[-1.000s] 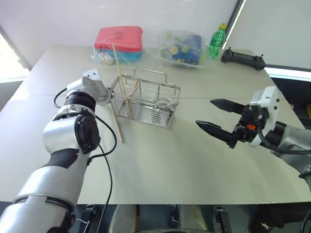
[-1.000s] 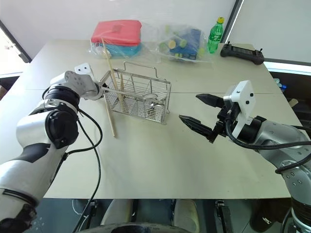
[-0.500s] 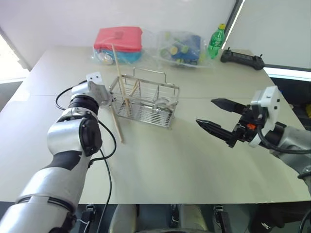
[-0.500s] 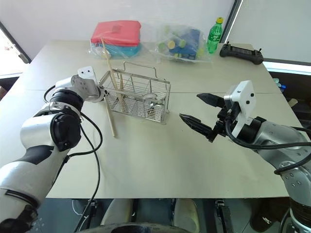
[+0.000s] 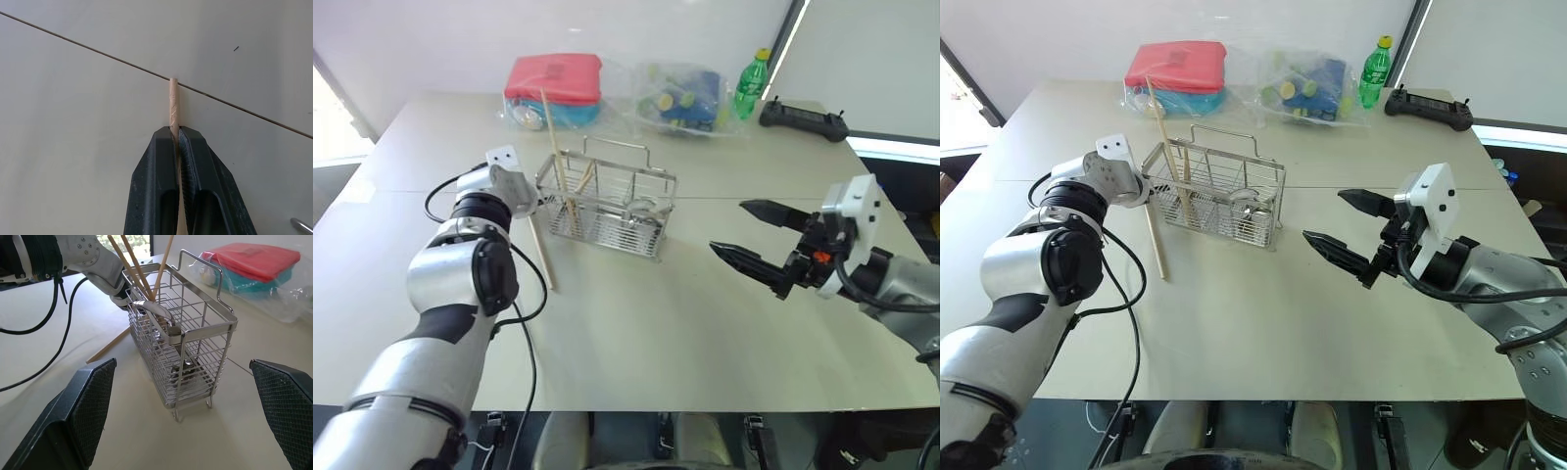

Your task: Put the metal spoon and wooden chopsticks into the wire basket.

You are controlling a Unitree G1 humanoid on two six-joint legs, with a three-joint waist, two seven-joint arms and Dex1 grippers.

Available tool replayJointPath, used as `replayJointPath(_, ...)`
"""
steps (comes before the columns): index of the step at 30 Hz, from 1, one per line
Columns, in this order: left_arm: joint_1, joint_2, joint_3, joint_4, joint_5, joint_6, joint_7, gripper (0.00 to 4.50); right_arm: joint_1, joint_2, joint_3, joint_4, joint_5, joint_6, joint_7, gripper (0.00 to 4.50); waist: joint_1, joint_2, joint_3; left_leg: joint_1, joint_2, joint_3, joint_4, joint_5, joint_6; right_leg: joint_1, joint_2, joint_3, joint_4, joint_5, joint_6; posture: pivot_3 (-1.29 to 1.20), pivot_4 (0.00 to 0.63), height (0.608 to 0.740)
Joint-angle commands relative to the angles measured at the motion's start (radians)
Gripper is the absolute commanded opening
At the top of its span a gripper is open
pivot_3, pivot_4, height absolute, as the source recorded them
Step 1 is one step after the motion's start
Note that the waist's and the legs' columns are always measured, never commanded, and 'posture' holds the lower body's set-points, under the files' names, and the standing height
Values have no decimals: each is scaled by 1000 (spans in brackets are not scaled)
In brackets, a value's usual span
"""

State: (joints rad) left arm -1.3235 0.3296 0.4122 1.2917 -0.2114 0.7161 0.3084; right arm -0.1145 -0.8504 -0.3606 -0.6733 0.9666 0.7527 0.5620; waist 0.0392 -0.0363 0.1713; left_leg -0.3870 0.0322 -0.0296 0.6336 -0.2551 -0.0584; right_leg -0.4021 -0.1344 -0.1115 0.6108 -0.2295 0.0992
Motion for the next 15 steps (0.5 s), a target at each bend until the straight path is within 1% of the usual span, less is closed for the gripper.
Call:
replayJointPath(1,6,33,20,-5,-17,2,10,56,0,-18,-34,-27,15,-7,12,4500,-1,0,0,0,0,0,0,0,0,0,0,0,0,0,0,0,150,685)
replayJointPath(5,-8,84,29,-15,-26,-6,-2,56,2,-21,-40,-21,13,-6,21,4500,-5,0,0,0,0,0,0,0,0,0,0,0,0,0,0,0,150,685)
replayJointPath(10,-21,229,12,-47,-4,-44,-72,56,-1,-28,-42,-16,24,8,27,4500,-6,0,0,0,0,0,-1,0,0,-1,0,0,1,1,-1,0,150,685)
replayJointPath(12,-19,294,-5,-66,12,-88,-122,56,-7,-35,-47,-12,37,19,28,4500,-6,0,0,0,0,0,-1,0,0,-2,0,0,1,2,-3,0,150,685)
replayJointPath(15,-48,351,45,-102,-49,-187,-236,56,-7,-48,-55,-7,58,31,29,4500,1,0,0,-1,0,1,-1,0,0,-2,0,0,0,2,-3,0,150,685)
